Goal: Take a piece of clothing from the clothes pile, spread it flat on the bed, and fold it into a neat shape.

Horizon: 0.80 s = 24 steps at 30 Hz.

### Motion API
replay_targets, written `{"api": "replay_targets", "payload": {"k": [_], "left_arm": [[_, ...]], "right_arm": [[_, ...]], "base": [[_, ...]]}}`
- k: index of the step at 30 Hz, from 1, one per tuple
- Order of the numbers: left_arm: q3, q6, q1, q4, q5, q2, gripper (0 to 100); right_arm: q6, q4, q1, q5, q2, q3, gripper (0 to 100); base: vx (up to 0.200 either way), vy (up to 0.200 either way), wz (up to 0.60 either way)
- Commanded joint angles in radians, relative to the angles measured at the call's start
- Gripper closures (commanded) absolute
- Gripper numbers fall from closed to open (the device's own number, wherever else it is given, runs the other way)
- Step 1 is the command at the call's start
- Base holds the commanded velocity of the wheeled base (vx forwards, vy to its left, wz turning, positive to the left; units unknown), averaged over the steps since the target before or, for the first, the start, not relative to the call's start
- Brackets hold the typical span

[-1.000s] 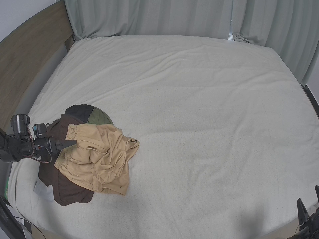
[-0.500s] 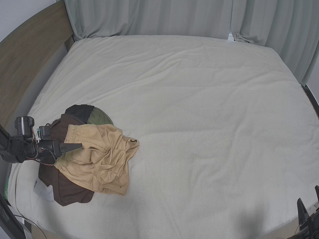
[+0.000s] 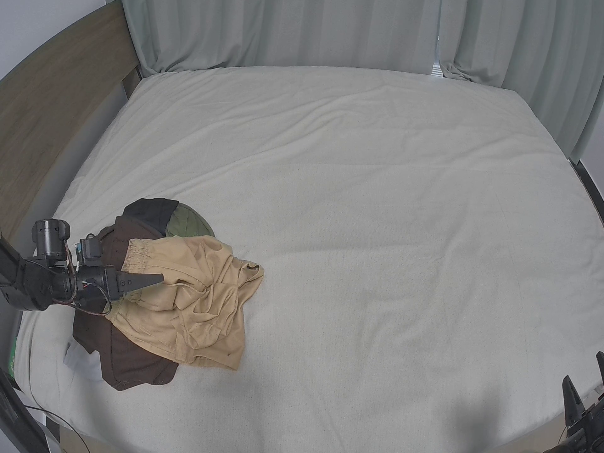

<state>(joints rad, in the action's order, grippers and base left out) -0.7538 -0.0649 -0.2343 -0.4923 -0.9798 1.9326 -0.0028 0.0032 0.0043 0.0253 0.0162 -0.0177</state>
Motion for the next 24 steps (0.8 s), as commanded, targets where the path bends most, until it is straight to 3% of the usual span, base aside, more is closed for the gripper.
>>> {"api": "replay_targets", "payload": {"k": [1, 17, 18, 24], "left_arm": [[-0.009, 0.0, 0.009, -0.002, 0.001, 0.016, 0], [-0.018, 0.005, 0.024, -0.077, 0.001, 0.083, 0], [-0.019, 0.005, 0.024, -0.078, 0.001, 0.085, 100], [-0.016, 0.014, 0.024, -0.081, 0.001, 0.088, 100]], "right_arm": [[0.0, 0.0, 0.0, 0.001, -0.01, 0.016, 0], [0.0, 0.0, 0.0, 0.001, -0.01, 0.016, 0], [0.0, 0.0, 0.002, 0.001, -0.01, 0.016, 0], [0.0, 0.0, 0.002, 0.001, -0.01, 0.016, 0]], "base": [[0.0, 0.0, 0.0], [0.0, 0.0, 0.0], [0.0, 0.0, 0.0], [0.0, 0.0, 0.0]]}}
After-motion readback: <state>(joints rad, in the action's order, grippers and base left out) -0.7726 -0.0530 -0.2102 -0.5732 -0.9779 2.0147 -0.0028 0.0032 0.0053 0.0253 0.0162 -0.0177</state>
